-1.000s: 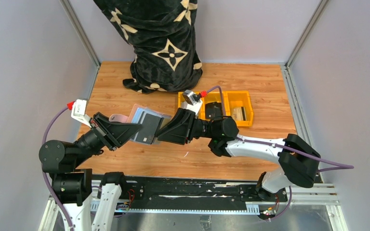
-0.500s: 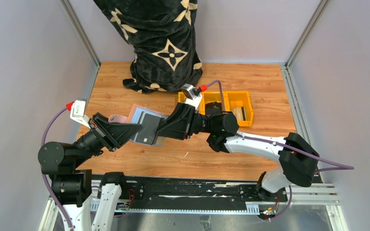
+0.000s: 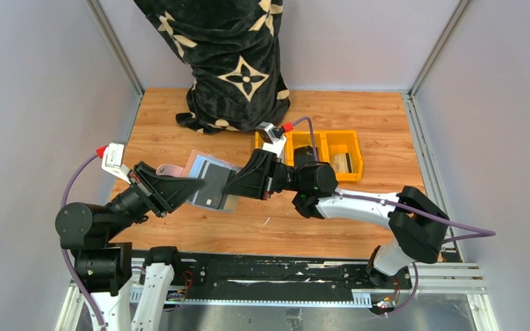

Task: Take the credit cards out of the card holder
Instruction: Remove the credit card from the card holder.

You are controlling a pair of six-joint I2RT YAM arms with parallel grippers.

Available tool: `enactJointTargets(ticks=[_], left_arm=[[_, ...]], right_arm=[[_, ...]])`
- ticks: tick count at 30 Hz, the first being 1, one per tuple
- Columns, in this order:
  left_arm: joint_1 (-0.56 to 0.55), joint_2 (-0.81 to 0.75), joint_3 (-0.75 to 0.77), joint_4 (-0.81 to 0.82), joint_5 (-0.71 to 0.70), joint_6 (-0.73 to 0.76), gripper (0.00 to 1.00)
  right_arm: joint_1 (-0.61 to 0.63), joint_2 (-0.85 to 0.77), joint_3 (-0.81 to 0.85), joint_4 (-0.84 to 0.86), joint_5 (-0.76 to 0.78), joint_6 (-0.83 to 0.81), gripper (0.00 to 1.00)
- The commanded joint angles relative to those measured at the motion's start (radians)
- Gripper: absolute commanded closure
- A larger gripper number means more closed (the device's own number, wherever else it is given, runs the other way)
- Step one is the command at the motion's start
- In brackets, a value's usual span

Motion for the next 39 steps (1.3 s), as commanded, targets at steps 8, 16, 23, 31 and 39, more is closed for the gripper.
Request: enactJointTargets(ticks=[8,16,23,31,39], left_arm=[[0.000,0.012,0.012,0.049,0.029,-0.027,0.90],[0.000,0.015,0.019,0.036,0.025,-0.021,0.95],[0.000,0.012,0.014,0.031,0.022,-0.019,0.98],[0.000,0.006,0.005,0.027,0.021,-0.018,0.98],[0.000,-0.010,-0.009,0.002,0.024,0.005,0.98]], right_arm=[[-0.008,-0.077,-0.077,0.085,0.006,-0.015,1.00],[-0.007,-0.092,-0.073,0.085,-0.008,-0.020,0.85],[-0.005,-0.095,-0.038,0.085,-0.007,-0.029,0.75],[-0.003,-0.074,-0.014,0.085,0.006,-0.017,0.86],[-0.006,-0.061,-0.014,0.084,0.012,-0.010,1.00]])
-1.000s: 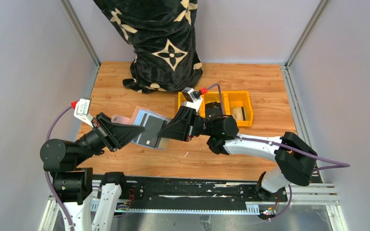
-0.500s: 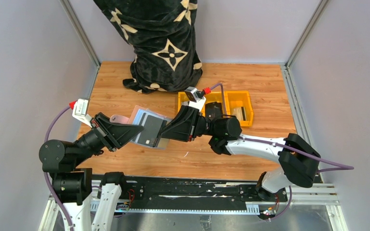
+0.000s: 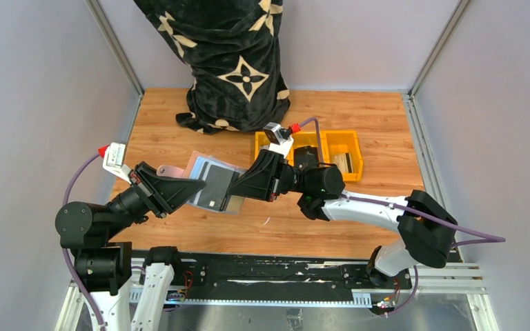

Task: Take the credit cards out of the card holder
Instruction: Remove the credit card from the card holder.

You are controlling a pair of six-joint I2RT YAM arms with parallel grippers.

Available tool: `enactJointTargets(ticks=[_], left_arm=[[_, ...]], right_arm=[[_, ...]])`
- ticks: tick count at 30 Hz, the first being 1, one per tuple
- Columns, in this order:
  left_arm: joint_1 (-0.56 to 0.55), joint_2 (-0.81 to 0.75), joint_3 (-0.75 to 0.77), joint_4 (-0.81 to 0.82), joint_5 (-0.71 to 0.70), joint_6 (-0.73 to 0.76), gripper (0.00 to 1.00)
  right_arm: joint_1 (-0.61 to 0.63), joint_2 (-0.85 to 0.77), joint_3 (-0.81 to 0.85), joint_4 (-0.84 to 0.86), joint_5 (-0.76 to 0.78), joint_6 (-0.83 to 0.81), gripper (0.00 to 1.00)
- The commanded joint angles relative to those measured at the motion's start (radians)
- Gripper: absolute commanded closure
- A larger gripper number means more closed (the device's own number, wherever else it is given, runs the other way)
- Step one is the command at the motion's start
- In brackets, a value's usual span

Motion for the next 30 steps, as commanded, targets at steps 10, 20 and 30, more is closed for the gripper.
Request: enactJointTargets(ticks=[10,20,30], left_arm=[[0.000,-0.005,0.005,0.008,-0.004,0.027,0.98],[0.000,-0.004,0.000,0.015,-0.011,0.016,0.99],[0.000,-0.003,0.011,0.018,-0.009,0.011,0.99]], right_arm=[[-0.017,-0.077,-0.074,-0.037,0.010,-0.106,1.00],[-0.011,-0.045,-0.044,0.039,0.005,-0.058,0.77],[0.008,0.011,0.015,0.062,-0.002,-0.031,0.87]])
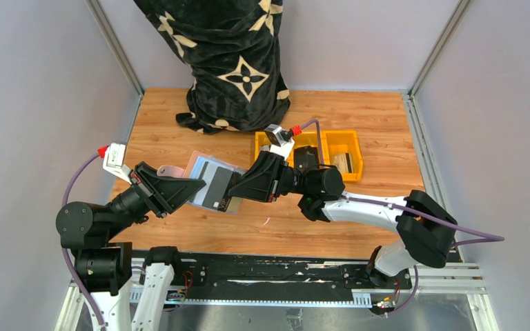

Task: Take the credit cards out of the card holder
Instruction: Remove the credit card from the card holder, then place the credit card in the storage box.

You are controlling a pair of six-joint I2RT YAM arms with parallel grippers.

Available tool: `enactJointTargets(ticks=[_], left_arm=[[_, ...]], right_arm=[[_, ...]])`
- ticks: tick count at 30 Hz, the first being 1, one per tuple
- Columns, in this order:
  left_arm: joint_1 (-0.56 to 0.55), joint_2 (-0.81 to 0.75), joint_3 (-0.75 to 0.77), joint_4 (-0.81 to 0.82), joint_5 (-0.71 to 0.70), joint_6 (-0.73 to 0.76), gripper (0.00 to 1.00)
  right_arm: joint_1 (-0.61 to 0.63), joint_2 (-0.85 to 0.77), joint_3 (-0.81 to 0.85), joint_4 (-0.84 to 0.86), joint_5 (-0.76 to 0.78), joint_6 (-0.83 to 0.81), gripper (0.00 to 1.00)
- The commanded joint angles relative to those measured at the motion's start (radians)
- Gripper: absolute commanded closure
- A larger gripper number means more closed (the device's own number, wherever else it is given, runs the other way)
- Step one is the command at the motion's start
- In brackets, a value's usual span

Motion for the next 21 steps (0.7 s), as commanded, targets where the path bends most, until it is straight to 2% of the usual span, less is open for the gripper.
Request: enactJointTargets(ticks=[1,5,10,14,17,21], left_arm=[[0.000,0.002,0.013,0.026,0.005,-0.007,0.99],[0.000,0.004,0.013,0.029,0.004,-0.006,0.99],[0.000,0.014,0.024,0.025,0.001,0.018,1.00],[0.000,0.023,0.030,0.015,-0.002,0.040,1.00],[0.000,0.035,0.047,-0.003,-0.005,0.072,1.00],[0.000,0.053,0.086,-0.078,-0.012,0.167,1.00]], right_arm=[[0.010,0.010,0.042,0.050,-0.008,0.008,0.92],[0.009,0.001,0.025,0.051,-0.010,0.012,1.00],[-0.051,-0.076,-0.070,0.026,-0.055,0.006,1.00],[-0.148,-0.184,-0.162,-0.074,-0.124,-0.010,1.00],[-0.251,-0.276,-0.198,-0.286,-0.242,-0.055,1.00],[-0.491,-0.429,-0.217,-0.741,-0.321,-0.210,1.00]])
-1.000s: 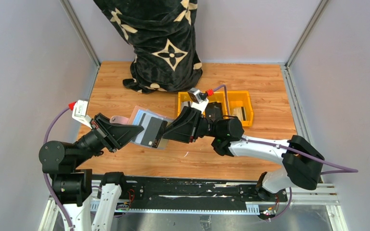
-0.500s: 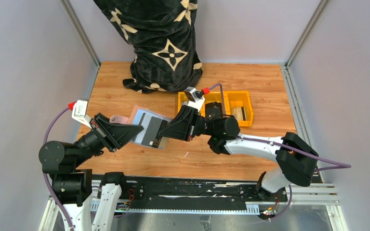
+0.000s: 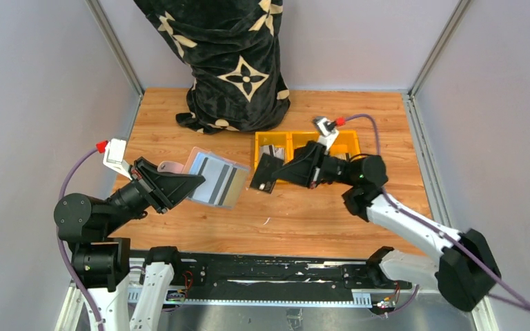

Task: Take the credit cards out of the card holder
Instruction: Place the credit card in the storage box.

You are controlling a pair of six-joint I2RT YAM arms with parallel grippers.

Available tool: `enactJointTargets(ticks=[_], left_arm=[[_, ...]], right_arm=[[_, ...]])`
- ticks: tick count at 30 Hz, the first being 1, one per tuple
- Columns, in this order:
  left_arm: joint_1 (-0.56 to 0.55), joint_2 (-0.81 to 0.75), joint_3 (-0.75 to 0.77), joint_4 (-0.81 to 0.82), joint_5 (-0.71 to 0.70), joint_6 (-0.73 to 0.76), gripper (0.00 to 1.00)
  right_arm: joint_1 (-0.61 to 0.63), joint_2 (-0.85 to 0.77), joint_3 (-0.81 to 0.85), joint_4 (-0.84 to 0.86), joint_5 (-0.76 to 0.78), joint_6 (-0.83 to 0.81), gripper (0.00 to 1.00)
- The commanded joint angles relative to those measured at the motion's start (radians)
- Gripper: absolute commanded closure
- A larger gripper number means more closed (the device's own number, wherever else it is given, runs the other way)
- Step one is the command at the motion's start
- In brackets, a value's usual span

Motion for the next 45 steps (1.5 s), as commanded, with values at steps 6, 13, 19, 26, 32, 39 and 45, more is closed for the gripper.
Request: enactJointTargets(ticks=[6,13,19,26,32,39,45], left_arm=[[0.000,0.016,0.049,-0.061,-0.016,0.131,1.00],[0.000,0.017,0.055,-0.068,0.001,0.140,1.00],[0.000,0.011,0.052,-0.063,0.010,0.125,1.00],[0.000,0.003,0.040,-0.056,0.010,0.119,1.00],[0.000,-0.003,0.039,-0.049,0.008,0.113,1.00],[0.000,-0.007,0.035,-0.043,0.004,0.106,1.00],[0.000,-0.006,0.035,-0.040,0.004,0.108,1.00]], right_arm=[[-0.407,-0.169,0.198,-1.355,0.104,-0.769,1.00],[-0.443,0.063,0.349,-1.516,0.342,-0.960,1.00],[-0.443,0.254,0.440,-1.527,0.452,-1.020,1.00],[-0.440,0.452,0.538,-1.521,0.432,-1.036,1.00],[-0.419,0.602,0.592,-1.495,0.410,-1.039,1.00],[-0.414,0.701,0.643,-1.457,0.401,-1.049,1.00],[-0.409,0.731,0.657,-1.479,0.441,-1.056,0.96]])
